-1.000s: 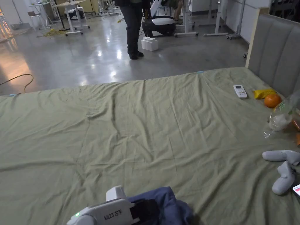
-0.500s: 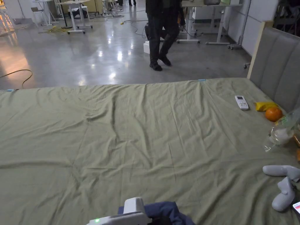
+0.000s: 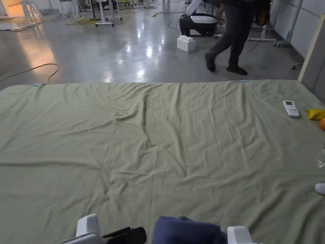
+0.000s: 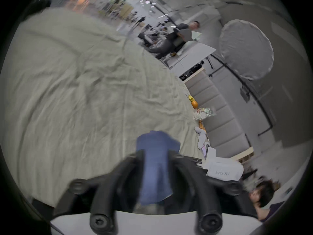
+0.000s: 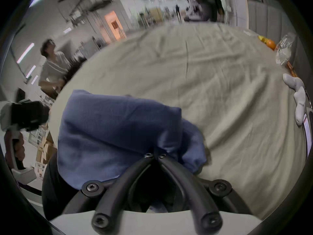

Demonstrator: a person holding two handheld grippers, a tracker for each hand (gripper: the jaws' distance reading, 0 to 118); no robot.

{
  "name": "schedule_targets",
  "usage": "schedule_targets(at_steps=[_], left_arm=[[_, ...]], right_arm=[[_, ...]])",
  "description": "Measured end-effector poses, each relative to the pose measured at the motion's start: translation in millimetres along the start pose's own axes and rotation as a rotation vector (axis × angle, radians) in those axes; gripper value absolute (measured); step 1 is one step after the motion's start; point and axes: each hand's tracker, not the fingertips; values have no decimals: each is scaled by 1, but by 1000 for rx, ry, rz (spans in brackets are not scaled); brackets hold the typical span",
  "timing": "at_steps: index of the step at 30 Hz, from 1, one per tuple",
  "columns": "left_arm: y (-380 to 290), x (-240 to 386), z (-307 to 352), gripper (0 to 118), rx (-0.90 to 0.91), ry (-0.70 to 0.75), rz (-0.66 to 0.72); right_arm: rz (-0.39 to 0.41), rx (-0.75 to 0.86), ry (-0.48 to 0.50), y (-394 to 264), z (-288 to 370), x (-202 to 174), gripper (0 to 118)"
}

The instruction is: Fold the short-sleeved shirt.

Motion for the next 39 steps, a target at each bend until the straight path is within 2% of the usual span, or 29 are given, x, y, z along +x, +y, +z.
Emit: schedule_targets(at_steps=[1,2,3,4,6,11,13,15,17,19,21,25,27,29,31,35,37,39], left_arm=[[3,-12,-1,56,-10,-15,32],[5,-21,-6,72,-20,-17,60],[-1,-20,-11,94,-9,-20,50],[-5,-24,-14,98,0,-33,37],[-3,-28,-29,98,-28,-51,40],[1,-52,-66,98,-124,-166,78],[4,-52,-87,98,-165,-160,105],[6,-50,-99,94,-170,-149,119],[16,-49,-103,75,-182,-168,150],[10,-31,-123,63,-220,-66,96],[9,-27,-128,51,-240,-49,69],[11,-9,-126,47,-234,-10,70],[15,3,-99,45,-181,-51,81],[41,-15,-57,45,-144,-175,167],[58,-21,-11,45,-84,-184,132],[105,-49,72,45,-19,-19,25],[126,-71,100,45,14,128,-37],[153,-93,106,45,-1,320,-20]], right_arm=[[-12,-4,-16,-1,7,0,0],[-30,-51,-35,-2,11,-6,0],[-20,-49,-41,-3,13,-8,0],[35,-51,-66,-3,11,-11,0],[98,-54,-82,4,11,-21,0],[46,-84,-52,11,7,-9,0],[32,-75,-34,8,8,-5,0],[23,-61,-26,3,8,-3,0],[10,-53,-25,3,8,-3,0],[-4,-49,-22,1,6,-2,0],[-14,-43,-17,-1,6,-1,0],[-24,-52,-32,3,7,-5,0],[-118,-104,-48,12,18,-10,0],[-156,-6,34,13,40,-14,0],[-148,94,100,8,71,-17,0],[-82,77,80,-19,101,-14,0],[-60,48,53,-35,107,-11,0],[-33,24,31,-52,107,-8,0]])
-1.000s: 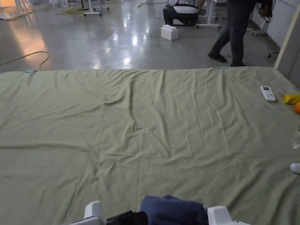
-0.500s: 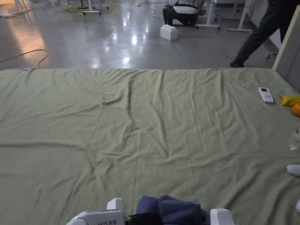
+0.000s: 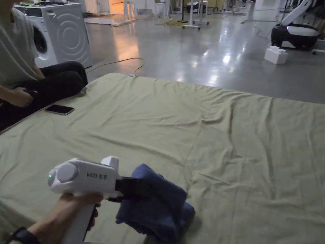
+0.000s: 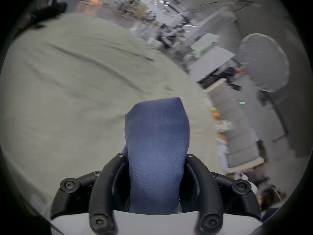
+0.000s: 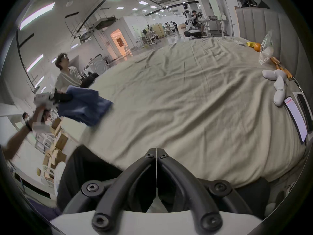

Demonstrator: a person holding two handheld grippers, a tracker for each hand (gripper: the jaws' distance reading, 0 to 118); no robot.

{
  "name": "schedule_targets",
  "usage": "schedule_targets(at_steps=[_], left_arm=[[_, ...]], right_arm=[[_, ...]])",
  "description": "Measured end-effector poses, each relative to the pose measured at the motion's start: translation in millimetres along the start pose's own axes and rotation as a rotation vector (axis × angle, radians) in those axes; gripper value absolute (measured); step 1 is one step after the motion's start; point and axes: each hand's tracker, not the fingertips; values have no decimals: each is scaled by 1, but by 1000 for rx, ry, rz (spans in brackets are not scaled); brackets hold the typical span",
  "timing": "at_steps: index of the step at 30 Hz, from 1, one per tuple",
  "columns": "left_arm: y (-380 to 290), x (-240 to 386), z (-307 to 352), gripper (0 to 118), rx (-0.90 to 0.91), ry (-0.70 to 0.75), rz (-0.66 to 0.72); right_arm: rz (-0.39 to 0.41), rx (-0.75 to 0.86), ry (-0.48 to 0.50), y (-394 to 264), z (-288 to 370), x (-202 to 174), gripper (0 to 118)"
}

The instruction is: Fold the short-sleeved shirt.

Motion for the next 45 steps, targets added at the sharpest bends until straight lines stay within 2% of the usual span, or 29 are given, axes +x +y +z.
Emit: schedule_targets(at_steps=[1,3,4,6,7,8,9,10,12,14,16,18,20,23,25,27,29,31,33,35,38,41,43,45], left_arm=[[16,-19,-1,45,-2,68,33],[49,-66,2,45,-45,90,107],[68,-100,1,45,-57,95,170],[81,-127,-5,45,-57,129,187],[81,-136,-16,45,-53,176,181],[68,-103,-19,45,-55,218,190],[74,-111,-39,49,-84,277,221],[78,-119,-58,58,-105,344,259],[75,-120,-93,76,-84,463,166],[69,-107,-100,78,-44,552,124],[71,-98,-88,78,-22,569,100],[66,-71,-57,78,55,565,71],[71,-46,-5,78,121,467,62],[41,23,68,78,287,358,-14],[-7,88,99,78,371,316,-173],[-71,152,101,78,468,381,-416],[-116,195,89,78,566,453,-562],[-162,227,94,77,665,415,-649],[-202,262,89,77,735,362,-700],[-235,283,80,77,792,368,-741],[-274,306,78,75,857,334,-765],[-294,315,73,74,802,319,-770],[-308,316,68,65,812,315,-746],[-321,314,78,49,884,281,-702]], right_arm=[[28,-27,-31,-7,-1,0,0],[22,-92,-84,-16,-4,-7,0],[-16,-116,-73,-18,-7,-7,0],[-86,-107,-30,-16,-12,-8,0],[-81,-102,-22,-10,-15,-11,0],[-72,-99,-24,-6,-17,-13,0],[-58,-95,-33,-2,-20,-16,0],[-36,-97,-44,5,-21,-21,0],[-20,-106,-36,15,-22,-24,0],[-26,-104,-18,20,-21,-23,0],[-36,-81,-7,26,-15,-22,0],[-35,-57,-6,29,-7,-24,0],[-3,-9,-8,31,6,-21,0],[69,85,-28,41,29,-25,0],[102,160,-35,54,47,-30,1],[124,271,-41,66,68,-31,0],[112,342,-12,82,84,-32,0],[119,434,-32,96,100,-33,0],[146,519,-69,109,118,-38,0],[162,592,-97,116,133,-43,0],[162,684,-89,121,154,-47,0],[207,738,-102,121,166,-52,0],[251,742,-151,120,170,-58,0],[273,728,-192,116,176,-63,1]])
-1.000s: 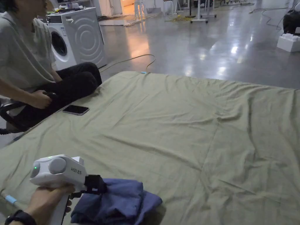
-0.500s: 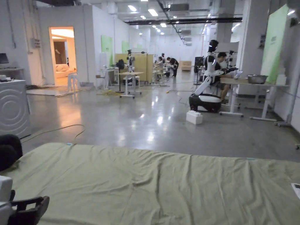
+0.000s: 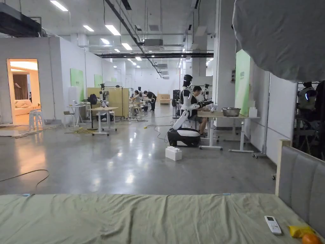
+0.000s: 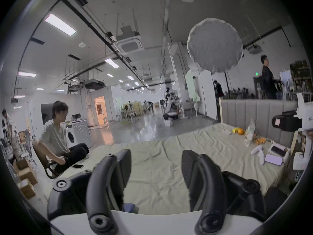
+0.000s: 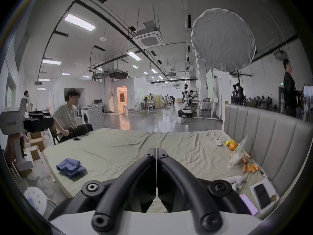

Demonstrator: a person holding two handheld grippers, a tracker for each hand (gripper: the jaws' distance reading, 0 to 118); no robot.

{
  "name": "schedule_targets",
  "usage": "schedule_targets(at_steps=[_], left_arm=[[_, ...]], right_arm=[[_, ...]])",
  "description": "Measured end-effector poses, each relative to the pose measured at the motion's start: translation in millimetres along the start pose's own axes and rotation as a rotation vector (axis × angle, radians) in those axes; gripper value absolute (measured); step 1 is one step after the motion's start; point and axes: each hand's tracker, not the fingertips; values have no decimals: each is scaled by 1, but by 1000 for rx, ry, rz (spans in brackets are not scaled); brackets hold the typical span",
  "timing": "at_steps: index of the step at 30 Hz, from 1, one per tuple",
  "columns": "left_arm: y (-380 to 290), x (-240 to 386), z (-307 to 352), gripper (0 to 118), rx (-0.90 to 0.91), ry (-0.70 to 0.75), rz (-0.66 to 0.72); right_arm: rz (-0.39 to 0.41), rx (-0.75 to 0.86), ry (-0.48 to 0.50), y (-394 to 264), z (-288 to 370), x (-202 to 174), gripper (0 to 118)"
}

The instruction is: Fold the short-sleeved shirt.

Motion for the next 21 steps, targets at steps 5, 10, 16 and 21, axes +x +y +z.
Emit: schedule_targets(at_steps=[5,10,16,21], left_arm=[[-8,19,21,13,114,85,-13],[-4,29,24,7,65,95,-37],[4,23,37,0,43,52,30],[2,26,34,0,27,31,19]], right_arm=[[79,18,-39,-4,9,-12,1],[-14,21,-15,-12,12,-8,1],[-53,44,-30,-7,16,1,1],[-98,53,-18,-6,14,4,0]])
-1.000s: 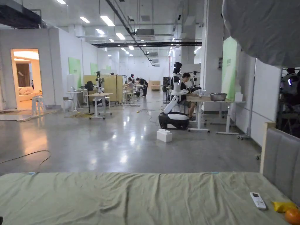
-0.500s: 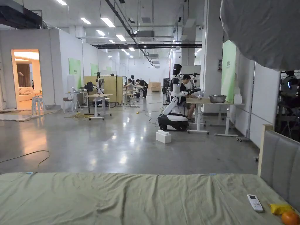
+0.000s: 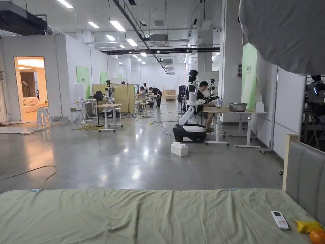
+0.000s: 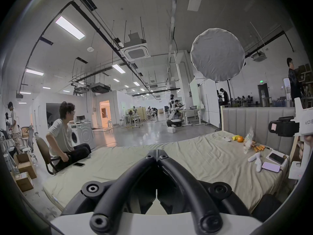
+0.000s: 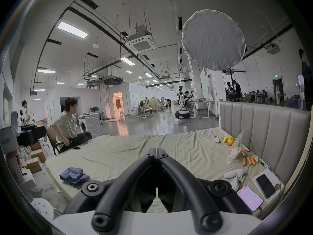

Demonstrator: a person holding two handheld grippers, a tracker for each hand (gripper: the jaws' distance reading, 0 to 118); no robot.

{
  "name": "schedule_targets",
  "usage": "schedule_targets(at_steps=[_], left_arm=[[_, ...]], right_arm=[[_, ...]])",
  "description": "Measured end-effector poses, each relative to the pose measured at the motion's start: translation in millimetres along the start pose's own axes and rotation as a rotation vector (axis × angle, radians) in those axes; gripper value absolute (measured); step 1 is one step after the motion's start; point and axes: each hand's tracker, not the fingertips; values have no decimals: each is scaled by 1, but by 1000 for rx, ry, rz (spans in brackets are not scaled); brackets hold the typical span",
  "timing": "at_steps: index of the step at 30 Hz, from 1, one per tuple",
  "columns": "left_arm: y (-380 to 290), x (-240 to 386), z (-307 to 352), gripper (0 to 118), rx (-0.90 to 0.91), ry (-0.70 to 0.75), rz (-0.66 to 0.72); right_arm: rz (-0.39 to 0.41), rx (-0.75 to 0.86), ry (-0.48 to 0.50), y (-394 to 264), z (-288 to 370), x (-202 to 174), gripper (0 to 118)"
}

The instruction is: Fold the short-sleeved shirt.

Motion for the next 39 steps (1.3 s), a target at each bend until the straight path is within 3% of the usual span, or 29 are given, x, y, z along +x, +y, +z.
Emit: schedule_targets(at_steps=[1,5,7,8,11,12,14,18,22,25,39], left_arm=[[3,-2,0,0,-3,-17,16],[6,6,2,0,12,-25,-2],[5,8,2,6,18,-27,-15],[5,7,1,17,18,-28,-13],[10,2,-4,73,3,-27,40],[11,2,-6,86,0,-19,48],[10,3,-8,92,6,-1,60],[12,-7,-1,98,24,-25,97],[11,-5,-3,118,27,-7,100],[11,-4,-4,118,18,2,97],[11,-3,-5,118,0,-30,105]], right_arm=[[-37,-23,-15,-2,-2,-1,0],[-25,4,-21,1,-1,-7,3],[-6,24,-30,4,1,-7,23],[-15,17,-30,4,1,-5,33],[-129,-6,-12,1,2,1,53],[-121,6,-5,1,2,2,70],[-103,-9,-7,2,1,-1,98],[-8,-12,-33,1,0,-12,112],[34,3,-32,2,-1,-18,112],[47,17,-28,4,-1,-19,118],[29,38,2,13,1,-19,118]])
